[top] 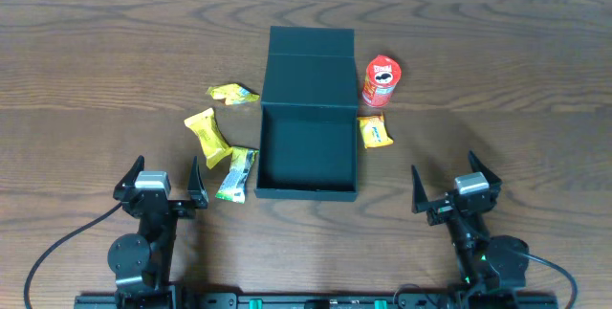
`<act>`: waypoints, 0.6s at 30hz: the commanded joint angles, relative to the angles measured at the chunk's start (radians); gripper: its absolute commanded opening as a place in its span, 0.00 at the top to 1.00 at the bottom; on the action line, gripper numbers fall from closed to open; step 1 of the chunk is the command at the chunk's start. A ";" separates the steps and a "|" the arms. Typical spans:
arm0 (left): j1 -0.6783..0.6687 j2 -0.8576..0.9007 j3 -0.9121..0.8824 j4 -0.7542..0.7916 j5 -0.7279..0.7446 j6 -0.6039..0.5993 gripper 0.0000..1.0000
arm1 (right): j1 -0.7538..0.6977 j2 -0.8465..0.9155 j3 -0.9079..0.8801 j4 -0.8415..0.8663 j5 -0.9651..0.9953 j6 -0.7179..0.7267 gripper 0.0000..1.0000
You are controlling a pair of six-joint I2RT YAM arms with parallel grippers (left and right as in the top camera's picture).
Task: Pack container
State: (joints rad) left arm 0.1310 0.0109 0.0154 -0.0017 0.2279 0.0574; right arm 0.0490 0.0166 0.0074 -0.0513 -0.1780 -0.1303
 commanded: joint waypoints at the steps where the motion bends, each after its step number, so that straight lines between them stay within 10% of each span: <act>1: 0.006 -0.006 -0.010 -0.051 0.001 0.017 0.05 | 0.003 -0.012 -0.002 -0.005 0.010 0.018 0.01; 18: 0.006 -0.006 -0.010 -0.047 0.001 0.017 0.05 | 0.003 -0.012 -0.002 -0.005 0.010 0.018 0.01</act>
State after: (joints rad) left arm 0.1310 0.0109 0.0154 -0.0006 0.2279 0.0574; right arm 0.0490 0.0166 0.0074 -0.0513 -0.1780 -0.1303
